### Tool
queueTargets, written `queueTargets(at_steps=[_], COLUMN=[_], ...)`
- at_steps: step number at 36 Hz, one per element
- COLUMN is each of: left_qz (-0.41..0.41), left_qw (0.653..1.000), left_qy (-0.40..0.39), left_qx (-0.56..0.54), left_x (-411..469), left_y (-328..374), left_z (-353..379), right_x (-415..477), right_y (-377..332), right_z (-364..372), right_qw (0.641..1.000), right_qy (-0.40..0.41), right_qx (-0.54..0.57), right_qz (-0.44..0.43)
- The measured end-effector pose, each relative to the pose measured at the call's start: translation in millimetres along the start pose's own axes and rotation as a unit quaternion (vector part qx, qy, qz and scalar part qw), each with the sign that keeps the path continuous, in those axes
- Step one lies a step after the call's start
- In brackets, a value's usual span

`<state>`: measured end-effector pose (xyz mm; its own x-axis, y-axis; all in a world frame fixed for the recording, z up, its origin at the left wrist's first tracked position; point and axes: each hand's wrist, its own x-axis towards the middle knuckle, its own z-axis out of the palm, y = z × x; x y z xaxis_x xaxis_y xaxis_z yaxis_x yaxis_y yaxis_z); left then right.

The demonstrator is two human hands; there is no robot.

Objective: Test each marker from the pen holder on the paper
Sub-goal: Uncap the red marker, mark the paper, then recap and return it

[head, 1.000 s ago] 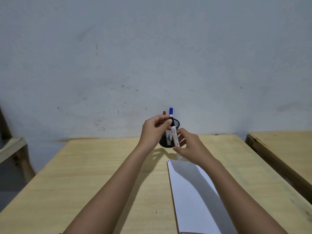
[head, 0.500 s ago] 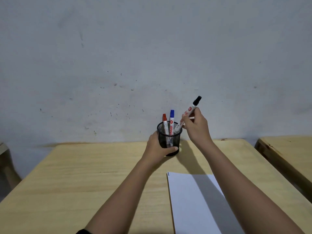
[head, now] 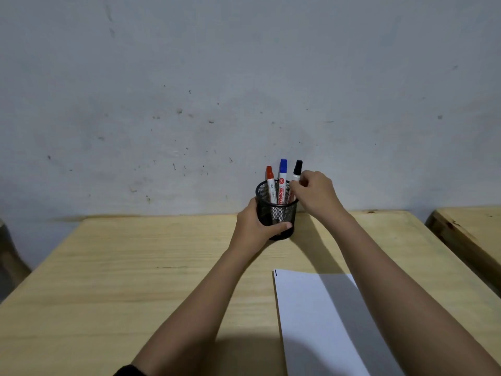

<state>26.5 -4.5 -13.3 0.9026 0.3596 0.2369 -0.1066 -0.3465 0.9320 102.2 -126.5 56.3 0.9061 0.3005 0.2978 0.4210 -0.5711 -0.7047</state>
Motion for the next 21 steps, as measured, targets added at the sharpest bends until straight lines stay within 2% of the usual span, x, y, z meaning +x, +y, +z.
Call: queueTargets(at_steps=[8, 14, 21], left_qz=[-0.003, -0.005, -0.012], left_qw=[1.0, 1.0, 1.0], left_qy=[0.002, 0.006, 0.0], left_qx=[0.008, 0.009, -0.002], left_x=[-0.4, -0.4, -2.5], left_y=[1.2, 1.4, 3.0], left_z=[-0.2, -0.9, -1.2], right_x=[-1.2, -11.5, -9.1], right_y=[3.5, -5.5, -24.5], right_z=[0.7, 7.5, 16.3], right_qw=[0.999, 0.99, 0.999], right_qy=[0.026, 0.096, 0.016], right_qx=[0.032, 0.09, -0.002], right_qz=[-0.011, -0.046, -0.05])
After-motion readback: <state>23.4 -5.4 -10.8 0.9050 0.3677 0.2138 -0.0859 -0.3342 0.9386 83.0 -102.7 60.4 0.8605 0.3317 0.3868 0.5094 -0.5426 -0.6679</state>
